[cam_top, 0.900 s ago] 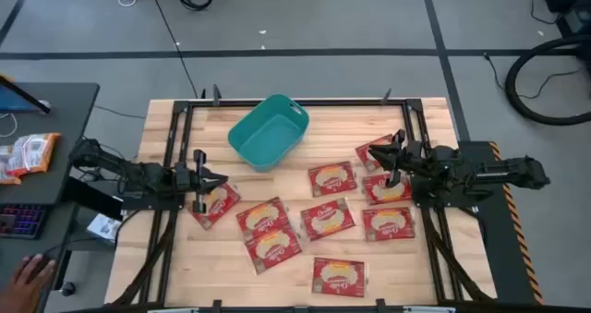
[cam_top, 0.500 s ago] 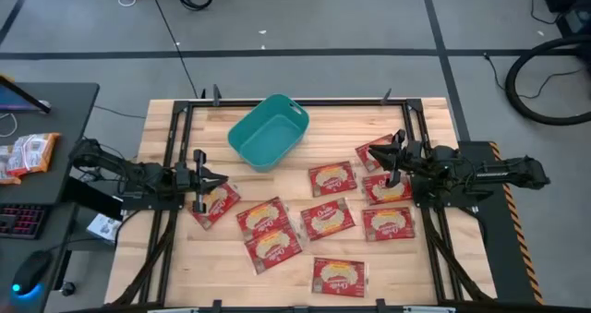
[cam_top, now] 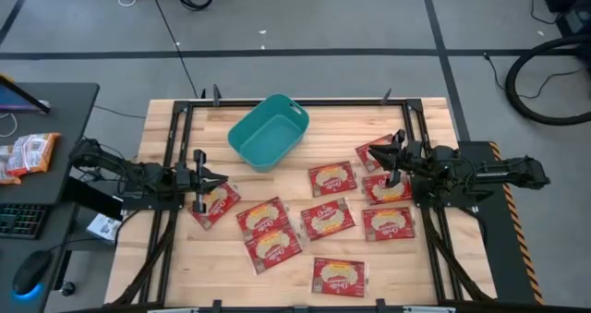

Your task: Sort popcorn bags into baskets

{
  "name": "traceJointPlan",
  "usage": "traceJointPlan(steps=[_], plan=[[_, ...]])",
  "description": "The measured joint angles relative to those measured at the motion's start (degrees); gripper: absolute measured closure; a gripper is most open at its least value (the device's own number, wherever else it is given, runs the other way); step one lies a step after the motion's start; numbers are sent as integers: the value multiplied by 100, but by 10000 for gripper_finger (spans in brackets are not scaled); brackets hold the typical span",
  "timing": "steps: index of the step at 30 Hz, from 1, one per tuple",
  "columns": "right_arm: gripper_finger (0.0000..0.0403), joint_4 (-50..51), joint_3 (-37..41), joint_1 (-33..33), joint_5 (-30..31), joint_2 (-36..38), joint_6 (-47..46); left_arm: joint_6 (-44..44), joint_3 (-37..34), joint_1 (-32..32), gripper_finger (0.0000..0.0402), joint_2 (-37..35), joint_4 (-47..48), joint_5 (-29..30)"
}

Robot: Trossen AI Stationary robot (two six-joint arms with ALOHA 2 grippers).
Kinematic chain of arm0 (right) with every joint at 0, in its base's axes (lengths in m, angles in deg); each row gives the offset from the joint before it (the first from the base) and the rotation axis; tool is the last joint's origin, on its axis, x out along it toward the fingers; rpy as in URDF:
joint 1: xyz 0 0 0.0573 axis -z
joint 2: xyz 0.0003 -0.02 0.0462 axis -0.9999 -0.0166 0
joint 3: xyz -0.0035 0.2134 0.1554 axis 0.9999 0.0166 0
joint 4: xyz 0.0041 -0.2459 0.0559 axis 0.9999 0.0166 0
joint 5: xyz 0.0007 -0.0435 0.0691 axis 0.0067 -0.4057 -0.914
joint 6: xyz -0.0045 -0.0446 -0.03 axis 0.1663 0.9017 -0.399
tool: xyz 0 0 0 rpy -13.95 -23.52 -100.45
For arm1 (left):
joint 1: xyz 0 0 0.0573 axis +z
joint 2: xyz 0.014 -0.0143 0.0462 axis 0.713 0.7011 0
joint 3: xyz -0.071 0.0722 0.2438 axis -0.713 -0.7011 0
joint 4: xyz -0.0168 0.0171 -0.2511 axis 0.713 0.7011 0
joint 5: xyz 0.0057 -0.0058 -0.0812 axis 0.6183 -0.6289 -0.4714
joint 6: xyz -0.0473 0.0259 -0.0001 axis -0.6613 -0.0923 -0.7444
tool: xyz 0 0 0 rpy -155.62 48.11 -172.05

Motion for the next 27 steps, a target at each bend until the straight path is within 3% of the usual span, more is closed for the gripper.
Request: traceJointPlan(steps=[24, 27], plan=[[330, 1, 0, -1, 0, 0, 1, 0, 1, 1, 370, 2, 0, -1], [330, -166, 0, 0, 77, -2, 331, -1, 1, 2, 370, 2, 0, 0]])
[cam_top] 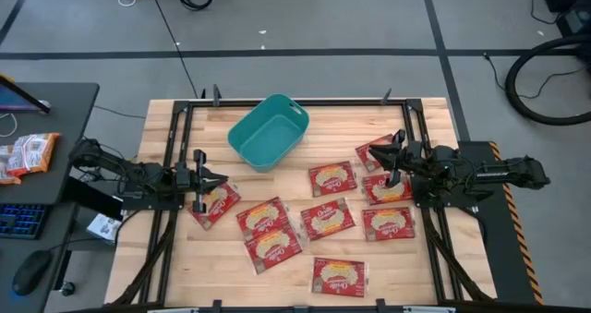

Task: Sort popcorn bags into baskets
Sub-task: Put the red popcorn pack into the blue bin

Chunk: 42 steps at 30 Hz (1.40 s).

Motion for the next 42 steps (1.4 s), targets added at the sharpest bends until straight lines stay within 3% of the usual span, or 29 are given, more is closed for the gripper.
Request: traceJointPlan(steps=[9, 18, 24, 29, 35, 42], plan=[[330, -2113, 0, 63, 250, 7, -259, -904, -1, 0, 370, -2, -863, -3], [330, -2194, 0, 92, 392, 4, -337, -1317, 1, 0, 370, -2, -1173, -4], [330, -2171, 0, 92, 264, 4, -869, -1347, -1, 4, 370, -2, -1232, -4], [330, -1697, -30, 92, -790, -11, -1037, -1345, -1, 4, 370, -2, -1209, -4], [338, 1074, -886, 171, -361, -600, -1384, -1343, -1, 4, 370, -2, -1214, -4], [339, 2185, -1599, 199, -126, -1821, -818, -1488, -1, 7, 370, -2, -1212, 30]])
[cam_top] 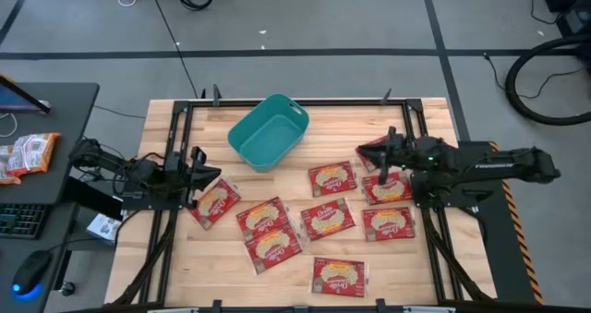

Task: Sort popcorn bags into baskets
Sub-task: Put the red popcorn pack into the blue bin

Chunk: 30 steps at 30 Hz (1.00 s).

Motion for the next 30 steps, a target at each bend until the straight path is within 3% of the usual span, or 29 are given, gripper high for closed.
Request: traceJointPlan(steps=[8, 14, 22, 30], plan=[[339, 1356, -587, 0, 381, -1091, 144, 891, 0, 4, 370, 0, -460, 731], [333, 2794, -1166, 0, 708, -1902, -38, 1476, 0, 4, 370, 1, -847, 750], [288, 4576, -1991, 0, 1159, -3104, -88, 1841, 0, 4, 370, 2, -1268, 750], [231, 4892, -2369, -68, 650, -4020, 284, 1806, 0, 4, 370, 2, -1323, 750]])
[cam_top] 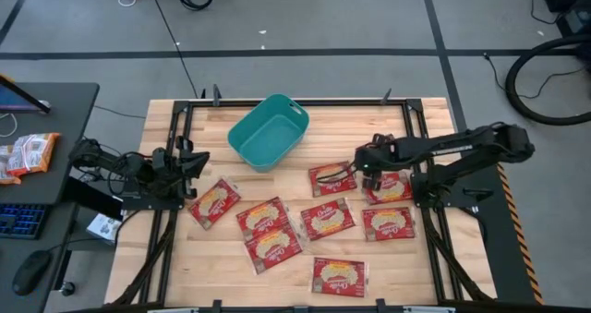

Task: Sort popcorn bags into baskets
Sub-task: Put the red popcorn pack into the blue bin

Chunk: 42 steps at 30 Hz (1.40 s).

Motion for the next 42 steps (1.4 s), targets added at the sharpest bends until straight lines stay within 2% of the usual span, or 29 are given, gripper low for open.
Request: traceJointPlan(steps=[6, 11, 13, 18, 23, 27, 30, 37, 42], plan=[[210, 57, -287, -320, 0, -584, -132, 2, 0, 0, 370, -2, -20, 0], [210, 94, -609, -868, 17, -1089, -293, 18, 0, 0, 370, -2, -18, 0], [210, 44, -798, -1122, 222, -1292, -293, 43, 0, 0, 370, -2, -18, 0], [210, -586, -1109, -1660, 601, -1762, -109, 52, 0, 0, 370, -1, -18, 0], [210, -1256, -1110, -1960, 657, -2239, 160, -8, 0, 0, 370, -2, -3, -2], [211, -1557, -1110, -2183, 1128, -2589, 379, -23, 0, 0, 370, -2, 23, -2], [211, -1597, -1110, -2286, 1584, -2856, 400, -43, 0, 0, 370, -2, 41, -3], [211, -1723, -1124, -2300, 1974, -3290, 360, -56, 0, 0, 370, -2, 48, -3], [214, -1784, -1123, -2168, 1996, -3291, 344, -59, 0, -2, 370, 0, 46, -4]])
